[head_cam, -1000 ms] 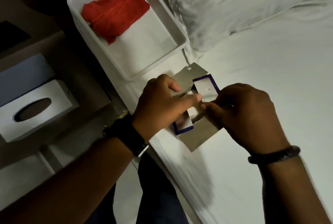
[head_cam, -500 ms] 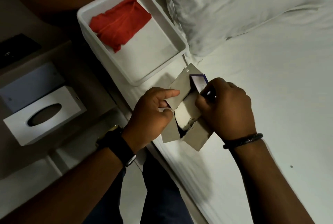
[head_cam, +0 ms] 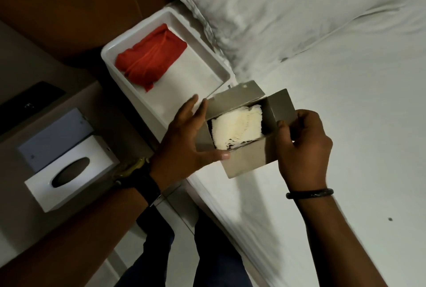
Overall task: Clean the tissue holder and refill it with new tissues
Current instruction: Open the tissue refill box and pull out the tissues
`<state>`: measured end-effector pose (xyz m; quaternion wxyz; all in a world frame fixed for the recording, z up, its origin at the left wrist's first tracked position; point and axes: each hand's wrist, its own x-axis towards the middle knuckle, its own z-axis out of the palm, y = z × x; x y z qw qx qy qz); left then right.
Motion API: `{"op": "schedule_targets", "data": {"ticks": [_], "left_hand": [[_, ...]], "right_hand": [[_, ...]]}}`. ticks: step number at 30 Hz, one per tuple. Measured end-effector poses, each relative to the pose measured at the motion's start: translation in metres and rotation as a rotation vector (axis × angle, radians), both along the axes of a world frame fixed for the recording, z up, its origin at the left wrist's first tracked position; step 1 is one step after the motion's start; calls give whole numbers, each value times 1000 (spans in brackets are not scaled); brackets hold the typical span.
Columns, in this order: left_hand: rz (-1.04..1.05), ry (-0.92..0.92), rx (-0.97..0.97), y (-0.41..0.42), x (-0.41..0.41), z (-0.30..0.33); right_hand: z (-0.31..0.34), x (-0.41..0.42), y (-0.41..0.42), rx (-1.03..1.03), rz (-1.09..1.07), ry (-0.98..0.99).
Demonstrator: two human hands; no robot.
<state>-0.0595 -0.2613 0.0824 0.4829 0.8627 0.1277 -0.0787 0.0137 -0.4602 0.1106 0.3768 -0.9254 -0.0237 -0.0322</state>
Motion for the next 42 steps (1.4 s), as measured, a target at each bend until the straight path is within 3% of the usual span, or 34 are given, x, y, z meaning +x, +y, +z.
{"op": "schedule_targets", "data": {"ticks": [4,6,9,11,14,18,35,42], "left_hand": [[14,20,-38,-15,5,-12],[-26,3,-2,-24,9,-15],[-25,5,-44,-29,17,-16],[-36,20,-74,-24,22,-16],[-68,45,-91,-17,26,-18],[-111,24,-126,-21,23,-21],[-27,63,-285,-21,23,-24],[-50,87,-305,-16,27,-22]], "right_hand": [[4,9,-9,-97,73,24],[10,10,-11,-167,152,-96],[23,17,-9,-238,435,-364],[27,24,-7,-298,705,-421],[26,40,-5,-487,1030,-306],[22,67,-5,-716,1267,-181],[19,70,16,-1022,1302,-284],[21,70,20,-1042,1300,-217]]}}
